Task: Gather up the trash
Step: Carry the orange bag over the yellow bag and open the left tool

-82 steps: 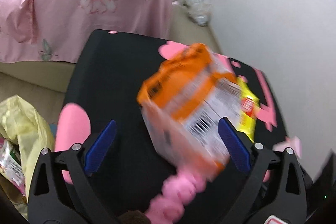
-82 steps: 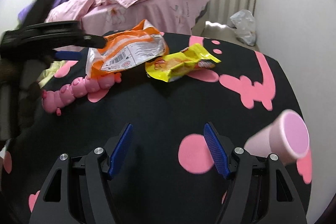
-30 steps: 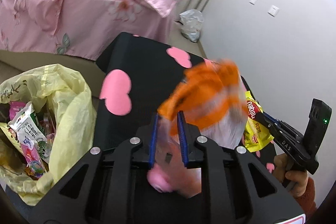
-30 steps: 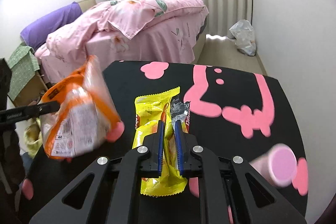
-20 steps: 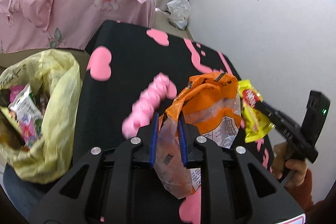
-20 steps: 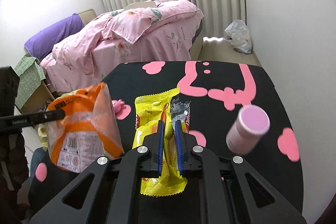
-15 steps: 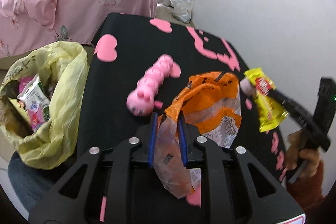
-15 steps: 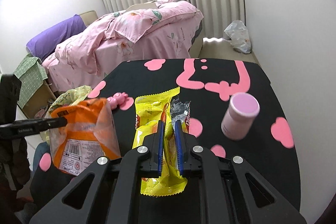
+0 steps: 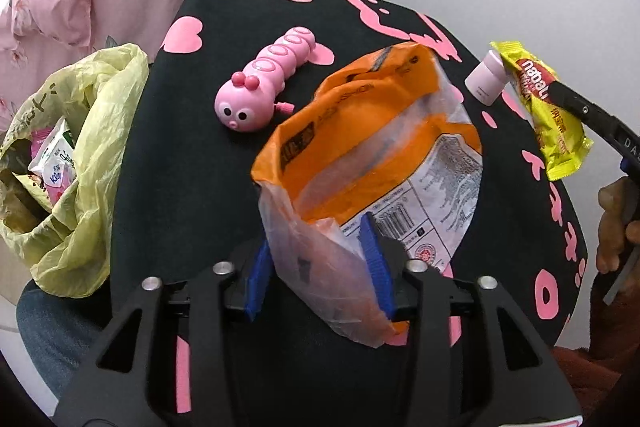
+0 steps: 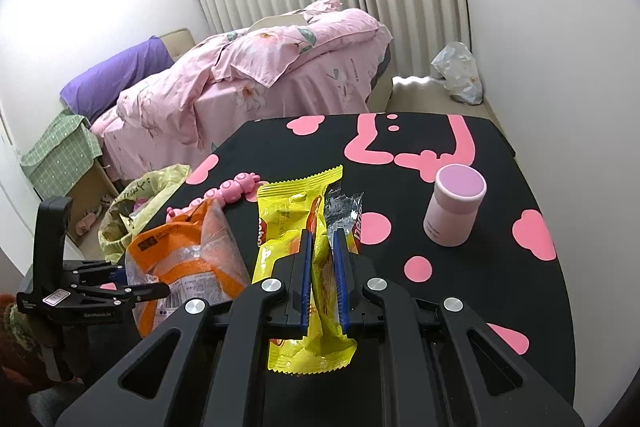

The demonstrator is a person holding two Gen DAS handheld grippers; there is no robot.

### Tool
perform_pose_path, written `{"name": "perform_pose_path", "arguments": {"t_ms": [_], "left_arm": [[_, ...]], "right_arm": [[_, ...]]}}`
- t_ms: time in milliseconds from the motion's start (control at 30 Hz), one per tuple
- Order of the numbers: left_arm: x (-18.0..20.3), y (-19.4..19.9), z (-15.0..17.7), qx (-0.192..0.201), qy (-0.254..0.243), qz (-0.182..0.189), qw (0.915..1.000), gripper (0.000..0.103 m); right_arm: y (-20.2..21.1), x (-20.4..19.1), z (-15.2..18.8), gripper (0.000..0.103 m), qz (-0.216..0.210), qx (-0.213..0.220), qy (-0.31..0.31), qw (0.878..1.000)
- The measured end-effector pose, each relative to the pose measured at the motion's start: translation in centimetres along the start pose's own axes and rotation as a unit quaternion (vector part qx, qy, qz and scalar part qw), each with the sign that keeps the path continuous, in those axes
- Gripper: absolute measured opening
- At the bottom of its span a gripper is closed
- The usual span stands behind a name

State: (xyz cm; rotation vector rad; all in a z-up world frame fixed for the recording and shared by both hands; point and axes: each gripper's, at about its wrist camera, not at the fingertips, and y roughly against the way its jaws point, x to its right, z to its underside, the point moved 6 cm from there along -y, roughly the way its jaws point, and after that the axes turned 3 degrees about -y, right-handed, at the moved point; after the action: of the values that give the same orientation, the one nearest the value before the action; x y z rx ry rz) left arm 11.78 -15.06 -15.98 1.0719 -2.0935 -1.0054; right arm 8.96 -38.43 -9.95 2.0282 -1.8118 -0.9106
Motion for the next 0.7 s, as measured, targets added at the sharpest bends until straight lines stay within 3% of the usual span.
{"name": "perform_pose_path", "arguments": {"t_ms": [100,300,700], "left_arm": [[-0.6,1.0,-0.5,0.020,0.015,0.011,0.9996,0.028],[-2.8,4.9,-2.1,0.075,0.043,0.004,0.9962,0.027],[-12.1,10.1,-1.4,0.125,0.132,-0.060,0.9815,0.028]], "right_arm": [[0.2,-0.6,0.0,0.012,-0.001,0.002,0.013,1.000],[0.7,-2.3,-1.0,0.012,-0.009,0.014,0.030,0.999],[0.1,-8.9,-2.9,0.012,-0.031,0.021,0.102,0.994]]}}
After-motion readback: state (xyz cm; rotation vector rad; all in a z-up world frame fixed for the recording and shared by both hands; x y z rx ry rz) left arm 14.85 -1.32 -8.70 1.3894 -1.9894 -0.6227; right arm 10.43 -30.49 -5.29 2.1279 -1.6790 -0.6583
